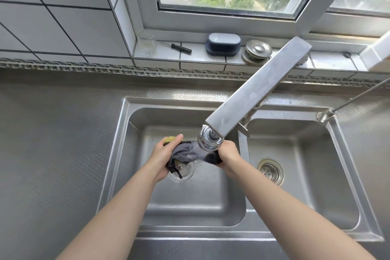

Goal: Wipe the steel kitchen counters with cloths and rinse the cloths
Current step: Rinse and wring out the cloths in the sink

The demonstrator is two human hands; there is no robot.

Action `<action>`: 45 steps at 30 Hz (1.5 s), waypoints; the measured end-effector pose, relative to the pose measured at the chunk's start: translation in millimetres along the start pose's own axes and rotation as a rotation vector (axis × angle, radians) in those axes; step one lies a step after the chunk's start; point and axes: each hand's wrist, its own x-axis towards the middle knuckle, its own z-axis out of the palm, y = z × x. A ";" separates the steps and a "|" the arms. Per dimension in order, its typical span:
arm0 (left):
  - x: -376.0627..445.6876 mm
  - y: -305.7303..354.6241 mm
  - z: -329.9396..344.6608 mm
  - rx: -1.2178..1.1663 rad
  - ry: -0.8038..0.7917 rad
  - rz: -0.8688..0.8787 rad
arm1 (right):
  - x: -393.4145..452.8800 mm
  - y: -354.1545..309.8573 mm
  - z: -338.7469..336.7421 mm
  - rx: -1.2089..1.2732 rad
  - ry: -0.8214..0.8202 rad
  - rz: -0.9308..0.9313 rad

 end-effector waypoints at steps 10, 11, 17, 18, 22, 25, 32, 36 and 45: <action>-4.2 7.5 18.0 0.432 0.070 0.134 | -23.5 10.7 -0.6 -0.804 -0.501 -0.533; -1.8 8.0 16.6 0.466 0.099 0.145 | -22.1 10.7 -4.5 -0.933 -0.415 -0.550; -2.2 9.4 1.9 0.263 0.065 0.011 | -21.3 -0.3 -22.3 -0.566 -0.390 -0.103; -2.2 7.1 1.0 0.230 0.051 0.005 | -21.5 -0.7 -22.0 -0.449 -0.376 -0.080; 0.9 -4.2 5.4 0.159 0.170 0.009 | -34.9 -2.6 -10.6 0.035 -0.324 -0.061; 4.2 -6.6 16.5 0.030 0.216 -0.034 | -50.9 4.0 6.8 0.055 -0.363 -0.140; -1.8 -17.8 53.4 -0.020 0.290 -0.129 | -79.6 23.1 41.5 -0.275 -0.122 -0.515; -3.0 -13.5 64.7 -0.049 0.211 -0.173 | -63.3 23.6 32.6 -0.472 0.076 -0.449; -6.5 1.9 50.5 -0.004 0.107 -0.051 | -30.9 15.0 -1.7 -0.788 -0.231 -0.133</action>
